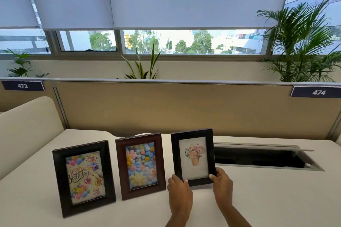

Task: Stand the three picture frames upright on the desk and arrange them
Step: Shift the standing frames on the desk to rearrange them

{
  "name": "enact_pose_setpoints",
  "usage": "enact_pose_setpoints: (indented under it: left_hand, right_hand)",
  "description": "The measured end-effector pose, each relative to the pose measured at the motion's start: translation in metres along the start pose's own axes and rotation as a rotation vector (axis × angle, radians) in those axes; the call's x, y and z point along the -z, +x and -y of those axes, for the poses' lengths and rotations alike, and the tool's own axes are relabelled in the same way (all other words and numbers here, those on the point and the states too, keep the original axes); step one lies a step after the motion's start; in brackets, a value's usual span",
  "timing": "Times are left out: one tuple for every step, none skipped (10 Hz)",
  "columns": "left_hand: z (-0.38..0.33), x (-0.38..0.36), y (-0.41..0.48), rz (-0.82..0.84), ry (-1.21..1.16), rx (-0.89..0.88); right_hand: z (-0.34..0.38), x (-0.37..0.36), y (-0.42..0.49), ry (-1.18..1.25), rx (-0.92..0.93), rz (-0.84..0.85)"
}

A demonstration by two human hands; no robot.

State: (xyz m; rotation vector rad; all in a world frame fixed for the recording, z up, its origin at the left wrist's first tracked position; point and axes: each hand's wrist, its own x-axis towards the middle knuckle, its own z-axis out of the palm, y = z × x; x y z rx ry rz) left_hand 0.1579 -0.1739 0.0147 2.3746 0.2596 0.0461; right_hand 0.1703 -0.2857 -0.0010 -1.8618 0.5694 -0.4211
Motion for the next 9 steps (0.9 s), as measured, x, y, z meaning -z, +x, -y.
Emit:
enact_pose_setpoints:
  left_hand:
    - [0.002, -0.003, 0.003, 0.0, -0.003, 0.007]
    - [0.005, -0.006, 0.01, -0.015, 0.001, 0.007]
    - [0.006, -0.007, 0.012, -0.02, 0.01, 0.011]
    - [0.008, -0.009, 0.012, -0.012, 0.036, 0.017]
    - [0.008, -0.011, 0.012, -0.01, 0.04, 0.02]
    - [0.008, -0.012, 0.01, 0.0, 0.032, 0.037]
    - [0.009, -0.012, 0.004, 0.008, 0.018, 0.05]
    - [0.012, -0.015, 0.0, 0.005, 0.014, 0.037]
    - [0.011, -0.016, -0.004, 0.003, -0.002, 0.043]
  right_hand:
    - [-0.003, -0.006, 0.006, -0.011, -0.024, 0.012]
    - [-0.007, -0.012, 0.01, -0.024, -0.026, 0.029]
    - [-0.009, -0.014, 0.01, -0.034, -0.042, 0.038]
    - [-0.012, -0.015, 0.009, -0.052, -0.033, 0.042]
    - [-0.013, -0.015, 0.005, -0.067, -0.024, 0.045]
    - [-0.015, -0.015, 0.004, -0.077, -0.002, 0.053]
    - [-0.012, -0.014, 0.001, -0.087, -0.027, 0.075]
    - [-0.015, -0.012, 0.001, -0.085, -0.045, 0.12]
    - [-0.011, -0.011, -0.004, -0.08, -0.068, 0.144]
